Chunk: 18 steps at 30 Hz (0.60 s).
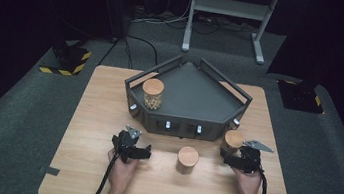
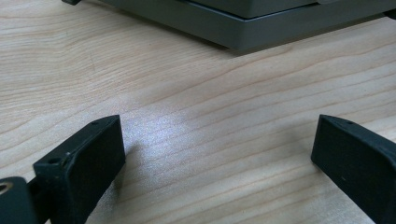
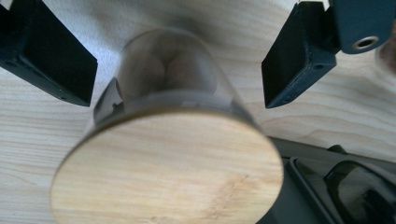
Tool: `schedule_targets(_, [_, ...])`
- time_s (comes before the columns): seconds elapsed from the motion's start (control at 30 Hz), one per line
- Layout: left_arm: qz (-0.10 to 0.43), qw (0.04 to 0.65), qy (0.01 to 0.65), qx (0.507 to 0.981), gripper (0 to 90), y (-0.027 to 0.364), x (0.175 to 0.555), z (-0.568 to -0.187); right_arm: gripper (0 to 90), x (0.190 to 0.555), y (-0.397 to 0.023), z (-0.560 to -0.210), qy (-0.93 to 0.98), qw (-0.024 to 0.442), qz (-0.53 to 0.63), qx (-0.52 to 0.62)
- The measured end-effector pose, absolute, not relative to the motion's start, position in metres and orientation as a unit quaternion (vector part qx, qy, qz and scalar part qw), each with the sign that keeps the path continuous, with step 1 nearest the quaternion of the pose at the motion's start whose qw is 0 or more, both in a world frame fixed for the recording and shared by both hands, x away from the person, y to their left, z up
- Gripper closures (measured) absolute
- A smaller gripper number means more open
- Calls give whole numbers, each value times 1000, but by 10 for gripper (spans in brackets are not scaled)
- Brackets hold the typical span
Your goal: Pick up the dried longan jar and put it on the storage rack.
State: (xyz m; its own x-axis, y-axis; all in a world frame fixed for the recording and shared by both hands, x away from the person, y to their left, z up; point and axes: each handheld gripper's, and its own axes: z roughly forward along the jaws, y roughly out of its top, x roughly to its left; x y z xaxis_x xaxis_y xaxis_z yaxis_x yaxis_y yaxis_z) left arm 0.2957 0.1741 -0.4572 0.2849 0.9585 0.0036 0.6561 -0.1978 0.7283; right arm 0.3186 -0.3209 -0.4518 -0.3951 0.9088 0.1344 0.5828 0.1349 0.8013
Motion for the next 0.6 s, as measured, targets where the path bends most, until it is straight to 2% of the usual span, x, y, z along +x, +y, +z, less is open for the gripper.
schedule_targets(0.3, [239, 317, 548, 736, 28, 174, 296, -457, 184, 319, -315, -459, 720, 212, 415, 514])
schedule_targets(0.6, [239, 317, 548, 736, 28, 174, 296, -457, 192, 325, -313, -455, 719, 216, 415, 514])
